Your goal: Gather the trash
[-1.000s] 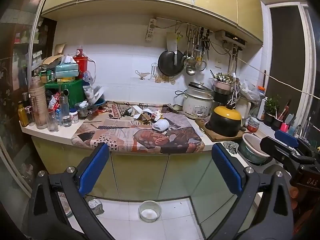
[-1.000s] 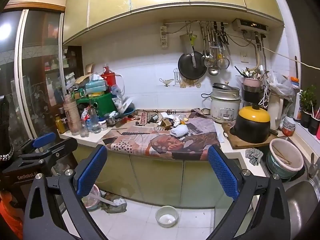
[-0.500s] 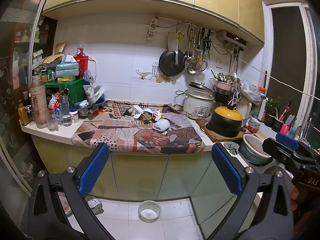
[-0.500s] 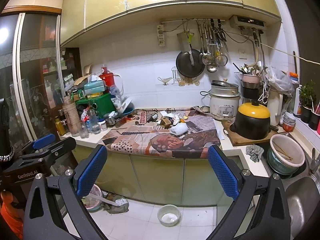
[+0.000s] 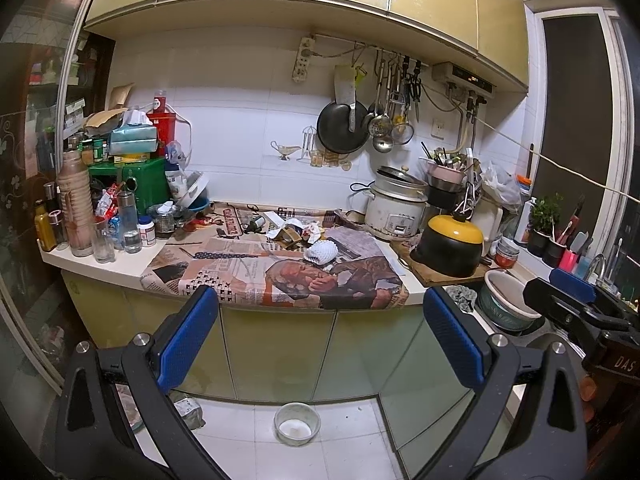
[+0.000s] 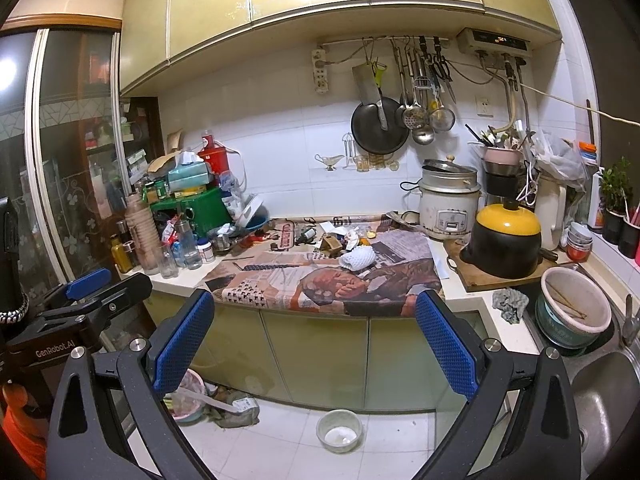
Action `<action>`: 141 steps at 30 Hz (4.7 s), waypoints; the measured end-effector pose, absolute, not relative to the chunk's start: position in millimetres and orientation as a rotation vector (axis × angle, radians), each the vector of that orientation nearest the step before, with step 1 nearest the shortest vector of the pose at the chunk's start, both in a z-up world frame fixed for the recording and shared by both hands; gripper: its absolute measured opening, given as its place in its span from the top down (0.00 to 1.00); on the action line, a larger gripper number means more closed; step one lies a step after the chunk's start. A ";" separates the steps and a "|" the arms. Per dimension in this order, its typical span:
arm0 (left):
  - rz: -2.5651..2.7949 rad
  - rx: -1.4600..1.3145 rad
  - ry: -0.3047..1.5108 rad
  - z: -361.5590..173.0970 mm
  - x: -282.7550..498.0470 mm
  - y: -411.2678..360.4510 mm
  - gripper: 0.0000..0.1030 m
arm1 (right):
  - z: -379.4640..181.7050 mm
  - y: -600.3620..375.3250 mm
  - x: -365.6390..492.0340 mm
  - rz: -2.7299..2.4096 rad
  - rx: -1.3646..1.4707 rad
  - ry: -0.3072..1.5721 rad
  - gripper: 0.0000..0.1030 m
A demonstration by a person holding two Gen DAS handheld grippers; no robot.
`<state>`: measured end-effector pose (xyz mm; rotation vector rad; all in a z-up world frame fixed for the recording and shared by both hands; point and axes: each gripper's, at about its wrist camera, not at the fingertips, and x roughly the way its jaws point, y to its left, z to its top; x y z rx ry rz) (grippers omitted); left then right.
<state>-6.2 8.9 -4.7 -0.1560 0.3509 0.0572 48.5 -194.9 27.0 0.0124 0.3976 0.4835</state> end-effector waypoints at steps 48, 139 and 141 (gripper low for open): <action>0.115 -0.183 0.402 -14.3 131.9 30.6 0.00 | -0.8 -182.9 149.7 0.420 0.069 0.492 0.03; 0.136 -0.244 0.843 -158.4 600.0 62.0 0.75 | -133.3 -159.0 582.2 0.582 0.088 0.971 0.87; 0.103 -0.236 0.829 -155.5 574.0 69.6 0.75 | -129.1 -151.1 561.6 0.563 0.086 0.952 0.87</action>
